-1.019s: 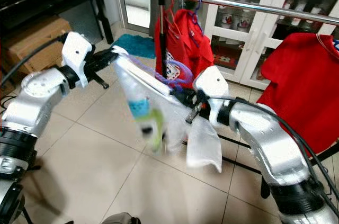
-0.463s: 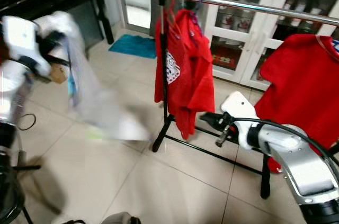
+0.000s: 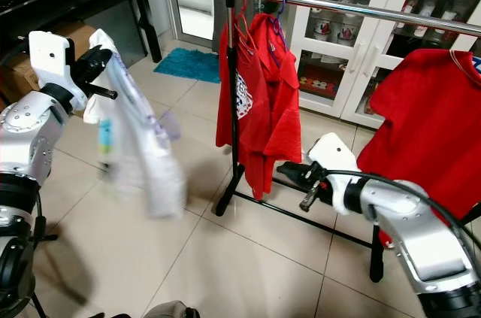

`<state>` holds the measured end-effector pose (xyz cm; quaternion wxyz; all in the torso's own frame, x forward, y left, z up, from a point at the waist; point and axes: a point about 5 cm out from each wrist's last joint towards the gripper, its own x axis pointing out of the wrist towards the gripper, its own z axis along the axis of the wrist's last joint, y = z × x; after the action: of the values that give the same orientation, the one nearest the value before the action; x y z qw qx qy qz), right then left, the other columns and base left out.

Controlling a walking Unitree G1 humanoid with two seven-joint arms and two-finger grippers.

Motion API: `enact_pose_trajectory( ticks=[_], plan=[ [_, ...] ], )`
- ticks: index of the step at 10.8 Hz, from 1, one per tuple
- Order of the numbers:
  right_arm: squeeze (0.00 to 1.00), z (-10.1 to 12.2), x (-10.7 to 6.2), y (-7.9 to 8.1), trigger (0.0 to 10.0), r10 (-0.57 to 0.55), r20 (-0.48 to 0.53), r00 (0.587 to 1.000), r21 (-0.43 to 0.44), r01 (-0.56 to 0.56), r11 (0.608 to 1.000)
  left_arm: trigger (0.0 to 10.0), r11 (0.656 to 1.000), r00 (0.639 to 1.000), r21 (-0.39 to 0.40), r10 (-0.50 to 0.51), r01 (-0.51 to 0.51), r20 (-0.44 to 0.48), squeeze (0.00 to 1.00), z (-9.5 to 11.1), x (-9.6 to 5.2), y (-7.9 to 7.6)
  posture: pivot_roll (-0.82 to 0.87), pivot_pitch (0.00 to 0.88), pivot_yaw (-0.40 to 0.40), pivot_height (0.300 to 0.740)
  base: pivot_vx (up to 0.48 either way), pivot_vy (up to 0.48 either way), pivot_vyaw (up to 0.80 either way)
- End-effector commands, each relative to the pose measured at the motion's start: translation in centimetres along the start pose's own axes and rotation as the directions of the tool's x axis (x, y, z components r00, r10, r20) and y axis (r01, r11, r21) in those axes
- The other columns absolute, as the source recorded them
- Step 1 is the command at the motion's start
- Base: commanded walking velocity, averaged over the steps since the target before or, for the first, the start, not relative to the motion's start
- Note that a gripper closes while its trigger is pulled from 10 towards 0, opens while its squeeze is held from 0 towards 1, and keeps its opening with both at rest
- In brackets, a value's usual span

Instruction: Hang hanger

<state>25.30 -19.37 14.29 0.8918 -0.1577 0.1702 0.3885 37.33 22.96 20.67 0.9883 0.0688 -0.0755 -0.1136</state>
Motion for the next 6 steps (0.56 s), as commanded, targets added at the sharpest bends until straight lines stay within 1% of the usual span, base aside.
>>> enact_pose_trajectory(
  ticks=[1, 2, 3, 4, 5, 6],
  plan=[
    [0.0, 0.5, 0.1, 0.5, 0.0, -0.003, 0.032, 0.999, -0.017, 0.003, 1.0, 0.0, 1.0, 0.999, -0.019, 0.012, -0.011, 0.034, 0.0, 1.2, 0.7, -0.1, 0.01, 0.0, 0.067, 0.74, 0.0, 0.0, 0.0],
    [0.0, 0.2, 1.0, 1.2, 10.0, -0.02, 0.051, 0.998, 0.027, 0.018, 0.999, 0.0, 0.999, 1.0, -0.054, 0.007, -0.006, 0.011, 0.0, 0.7, 1.1, -1.0, 0.01, 0.0, 0.066, 0.74, 0.0, 0.0, 0.0],
    [0.22, -0.2, 2.2, 2.0, 10.0, -0.034, 0.08, 0.996, 0.14, 0.023, 0.99, 0.0, 0.993, 1.0, -0.119, -0.013, 0.012, -0.013, 0.0, -0.2, 1.6, -2.6, 0.01, 0.0, 0.062, 0.74, 0.0, 0.0, 0.0],
    [1.0, -0.4, 3.0, 2.6, 10.0, -0.047, 0.112, 0.993, 0.217, 0.021, 0.976, 0.0, 0.98, 0.999, -0.198, -0.014, 0.007, -0.03, 0.0, -0.9, 2.2, -4.1, 0.01, 0.0, 0.057, 0.74, 0.0, 0.0, 0.0],
    [1.0, -0.7, 3.3, 3.4, 10.0, -0.024, 0.112, 0.993, 0.224, -0.001, 0.974, 0.0, 0.97, 0.999, -0.241, 0.007, -0.016, -0.038, 0.0, -0.9, 2.8, -4.9, 0.01, 0.0, 0.054, 0.74, 0.0, 0.0, 0.0],
    [1.0, -0.5, 3.2, 4.0, 10.0, -0.001, 0.137, 0.991, 0.236, -0.032, 0.971, 0.0, 0.963, 0.999, -0.265, 0.032, -0.04, -0.034, 0.0, -0.6, 3.4, -5.3, 0.01, 0.0, 0.053, 0.74, 0.0, 0.0, 0.0]
  ],
)
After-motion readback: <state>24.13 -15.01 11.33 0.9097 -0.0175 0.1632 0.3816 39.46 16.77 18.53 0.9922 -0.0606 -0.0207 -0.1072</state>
